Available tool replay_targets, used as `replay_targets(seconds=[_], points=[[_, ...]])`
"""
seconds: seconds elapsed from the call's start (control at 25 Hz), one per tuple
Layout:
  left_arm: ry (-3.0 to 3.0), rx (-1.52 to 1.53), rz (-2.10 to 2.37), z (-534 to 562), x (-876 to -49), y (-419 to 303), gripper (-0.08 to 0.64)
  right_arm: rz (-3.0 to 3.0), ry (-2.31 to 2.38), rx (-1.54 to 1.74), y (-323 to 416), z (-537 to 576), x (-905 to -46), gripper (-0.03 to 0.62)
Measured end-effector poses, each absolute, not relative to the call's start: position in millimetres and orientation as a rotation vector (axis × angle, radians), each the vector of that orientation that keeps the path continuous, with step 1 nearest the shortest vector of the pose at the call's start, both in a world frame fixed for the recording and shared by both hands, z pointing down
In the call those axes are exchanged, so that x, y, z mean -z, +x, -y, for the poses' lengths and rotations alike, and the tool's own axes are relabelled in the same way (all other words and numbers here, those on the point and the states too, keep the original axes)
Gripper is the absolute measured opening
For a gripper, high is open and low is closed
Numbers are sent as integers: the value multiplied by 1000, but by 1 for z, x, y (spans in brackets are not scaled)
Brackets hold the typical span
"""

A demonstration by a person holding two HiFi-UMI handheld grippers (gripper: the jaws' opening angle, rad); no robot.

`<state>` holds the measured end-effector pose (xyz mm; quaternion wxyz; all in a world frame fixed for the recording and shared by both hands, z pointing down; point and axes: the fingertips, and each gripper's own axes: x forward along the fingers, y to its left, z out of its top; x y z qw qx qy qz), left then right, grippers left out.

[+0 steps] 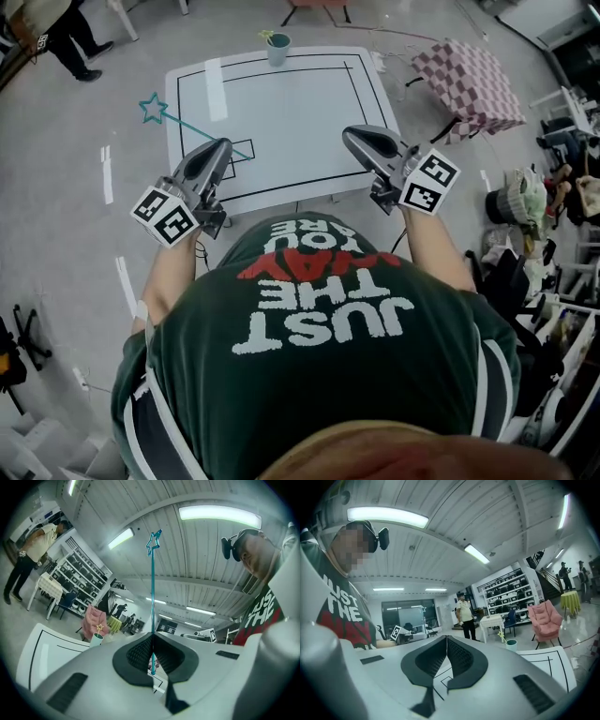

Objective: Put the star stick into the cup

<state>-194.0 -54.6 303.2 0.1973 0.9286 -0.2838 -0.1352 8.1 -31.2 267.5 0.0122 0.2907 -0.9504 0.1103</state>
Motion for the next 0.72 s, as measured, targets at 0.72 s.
replay_targets(seconds=[0.72], points=[[2549, 327, 747, 151, -335, -183, 11, 2902, 961, -419, 26, 128, -288, 34]])
